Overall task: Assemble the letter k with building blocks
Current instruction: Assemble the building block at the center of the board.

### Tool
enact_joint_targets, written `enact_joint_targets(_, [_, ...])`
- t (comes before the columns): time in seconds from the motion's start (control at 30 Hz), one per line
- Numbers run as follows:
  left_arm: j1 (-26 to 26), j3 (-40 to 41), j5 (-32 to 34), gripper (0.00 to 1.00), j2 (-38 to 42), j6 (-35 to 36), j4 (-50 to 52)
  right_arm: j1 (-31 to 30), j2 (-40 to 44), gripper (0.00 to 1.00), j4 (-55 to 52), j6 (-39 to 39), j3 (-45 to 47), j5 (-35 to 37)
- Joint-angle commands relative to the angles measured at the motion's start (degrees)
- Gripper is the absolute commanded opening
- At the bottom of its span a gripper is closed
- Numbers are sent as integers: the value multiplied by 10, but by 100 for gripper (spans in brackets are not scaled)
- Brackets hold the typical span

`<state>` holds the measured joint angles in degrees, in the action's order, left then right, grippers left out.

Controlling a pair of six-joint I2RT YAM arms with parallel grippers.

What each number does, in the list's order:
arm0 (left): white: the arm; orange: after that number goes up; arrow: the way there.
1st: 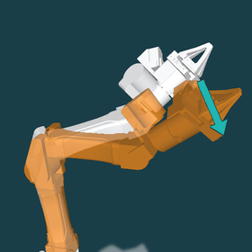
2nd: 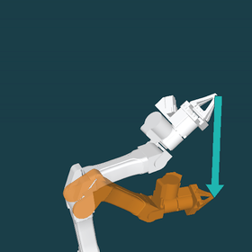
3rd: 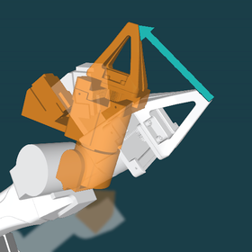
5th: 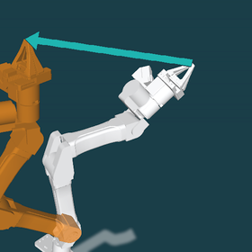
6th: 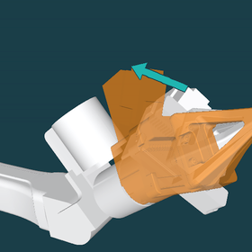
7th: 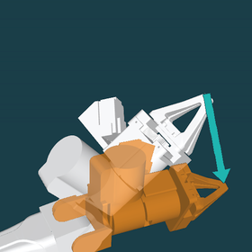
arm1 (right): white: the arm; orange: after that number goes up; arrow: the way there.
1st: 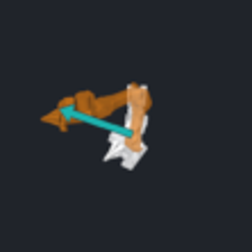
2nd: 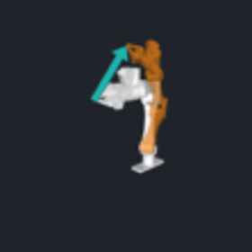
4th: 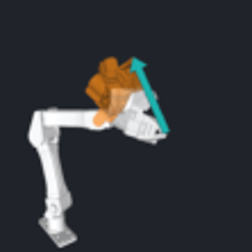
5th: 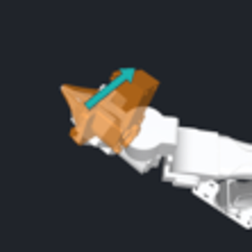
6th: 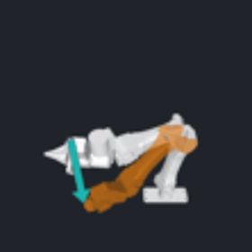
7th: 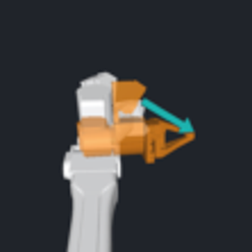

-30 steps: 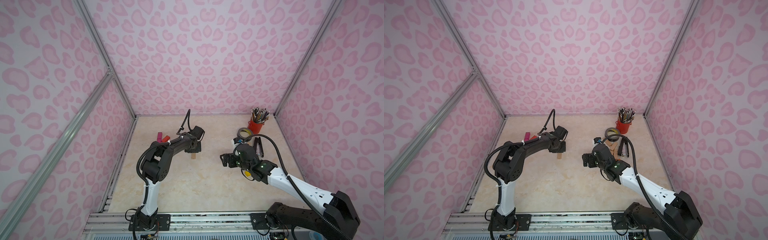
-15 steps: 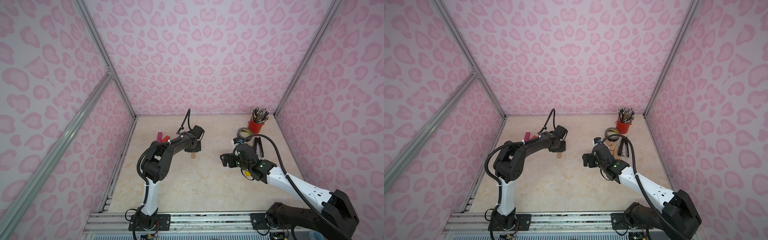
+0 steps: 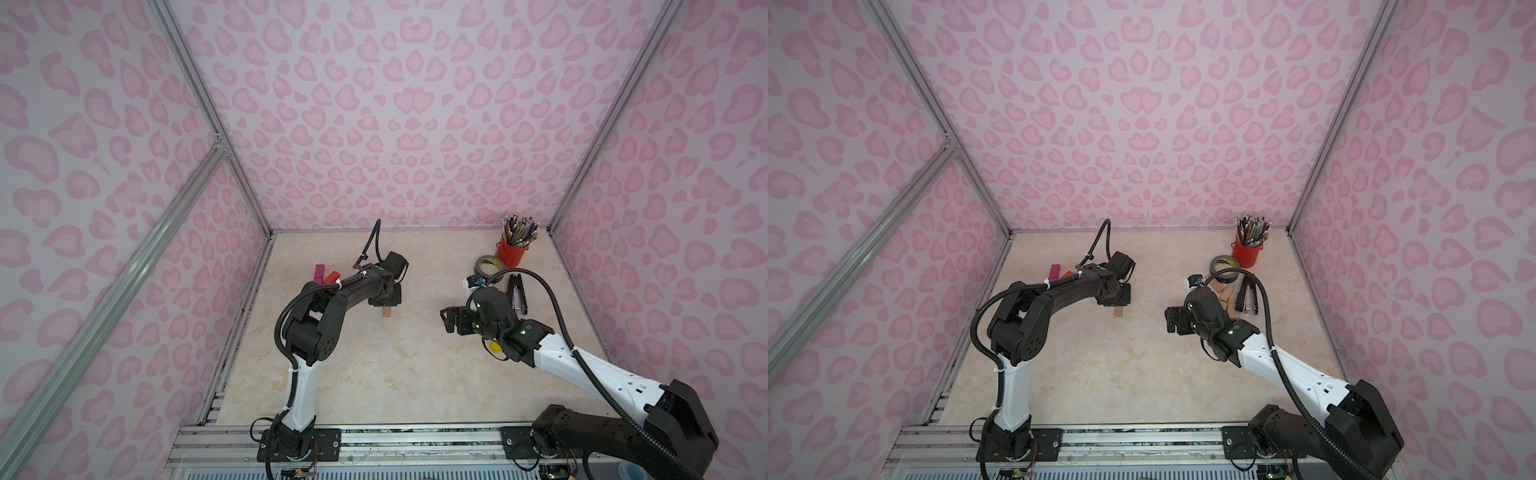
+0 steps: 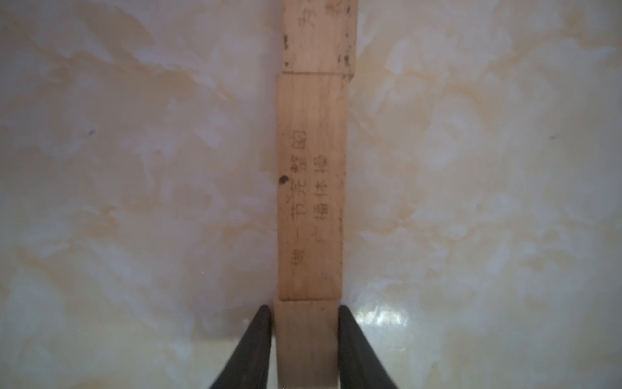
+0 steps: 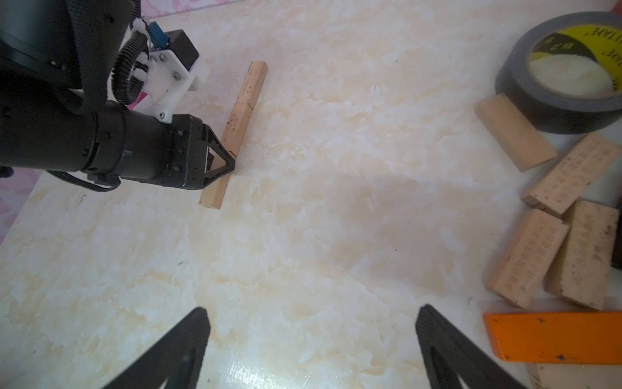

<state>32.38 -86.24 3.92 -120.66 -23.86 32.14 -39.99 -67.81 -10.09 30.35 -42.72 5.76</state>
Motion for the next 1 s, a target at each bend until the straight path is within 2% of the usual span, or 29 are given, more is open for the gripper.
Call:
enact_joint_targets(0.0, [-1,-5,-2,35,-1,7,10,0,1,97,5,-2,-1,-1])
enact_joint_targets(0.4, [3,-12,-15,33,-3,17,4,0,1,97,5,-2,1,0])
enact_joint_targets(0.97, [0,-10,2,33,-3,16,13,1,3,97,5,-1,2,-2])
